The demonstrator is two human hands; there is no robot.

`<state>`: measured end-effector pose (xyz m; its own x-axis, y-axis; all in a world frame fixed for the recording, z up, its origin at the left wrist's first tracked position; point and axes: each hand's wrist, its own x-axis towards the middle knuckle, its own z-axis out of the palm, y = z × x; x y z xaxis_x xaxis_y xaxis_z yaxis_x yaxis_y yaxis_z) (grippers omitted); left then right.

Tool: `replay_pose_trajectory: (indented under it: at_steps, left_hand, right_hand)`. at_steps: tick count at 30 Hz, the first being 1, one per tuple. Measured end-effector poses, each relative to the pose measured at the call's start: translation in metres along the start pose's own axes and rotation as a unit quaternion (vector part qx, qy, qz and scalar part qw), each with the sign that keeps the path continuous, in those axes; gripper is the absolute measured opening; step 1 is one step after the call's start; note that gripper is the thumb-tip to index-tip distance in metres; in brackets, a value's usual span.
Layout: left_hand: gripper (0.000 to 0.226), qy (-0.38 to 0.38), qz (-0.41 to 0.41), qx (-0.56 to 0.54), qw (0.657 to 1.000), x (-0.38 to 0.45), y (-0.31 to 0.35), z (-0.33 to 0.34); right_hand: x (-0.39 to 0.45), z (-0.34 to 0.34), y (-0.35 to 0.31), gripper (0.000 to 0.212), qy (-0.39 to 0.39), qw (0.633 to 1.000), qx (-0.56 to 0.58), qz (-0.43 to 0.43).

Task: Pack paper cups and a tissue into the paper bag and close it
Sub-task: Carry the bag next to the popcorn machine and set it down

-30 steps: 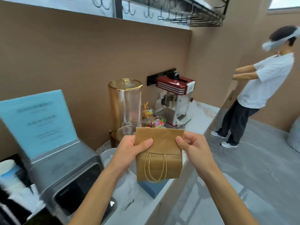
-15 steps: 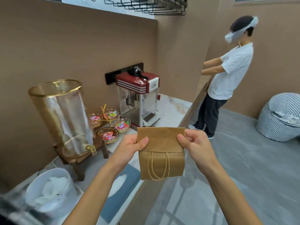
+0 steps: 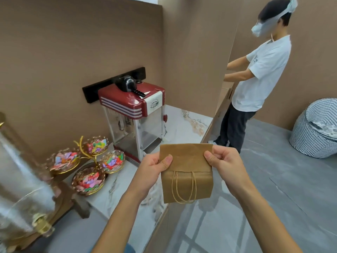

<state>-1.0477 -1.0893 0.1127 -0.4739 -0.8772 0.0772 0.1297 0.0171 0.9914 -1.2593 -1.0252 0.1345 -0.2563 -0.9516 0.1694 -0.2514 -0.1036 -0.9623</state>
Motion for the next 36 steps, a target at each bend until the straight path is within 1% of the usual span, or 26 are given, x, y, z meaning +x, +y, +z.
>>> replay_pose_trajectory:
  at_steps: [4,9,14,19,21,25,28,31,36]
  left_hand:
    - [0.031,0.013,-0.008,-0.003,1.000,0.085,-0.008,0.005]
    - [0.029,0.005,-0.021,-0.007,1.000,0.175,-0.018,0.009]
    - [0.032,0.026,-0.031,0.007,0.999,0.245,-0.037,0.008]
    - [0.037,0.054,-0.035,0.014,0.998,0.310,-0.052,0.016]
    - [0.037,0.066,-0.036,0.021,0.997,0.339,-0.057,0.025]
    - [0.032,0.112,-0.034,0.021,0.993,0.399,-0.069,0.048]
    - [0.029,0.157,-0.031,0.009,0.987,0.444,-0.079,0.068]
    - [0.019,0.197,-0.027,-0.003,0.980,0.483,-0.088,0.086]
    - [0.024,0.271,-0.045,0.024,0.961,0.530,-0.099,0.102]
  right_hand:
    - [0.083,-0.023,0.021,0.046,-0.018,1.000,0.009,0.000]
    - [0.167,-0.042,0.051,0.032,-0.006,1.000,0.004,0.012]
    - [0.236,-0.056,0.079,0.042,-0.020,1.000,0.004,0.016]
    - [0.310,-0.079,0.111,0.037,-0.063,0.998,-0.003,0.002]
    - [0.342,-0.091,0.121,0.045,-0.076,0.997,-0.009,-0.002]
    - [0.407,-0.122,0.138,0.049,-0.099,0.994,-0.037,-0.026]
    - [0.462,-0.144,0.151,0.049,-0.147,0.988,-0.031,-0.018]
    - [0.514,-0.164,0.166,0.052,-0.181,0.983,-0.030,-0.019]
    - [0.584,-0.178,0.190,0.051,-0.253,0.967,-0.025,-0.014]
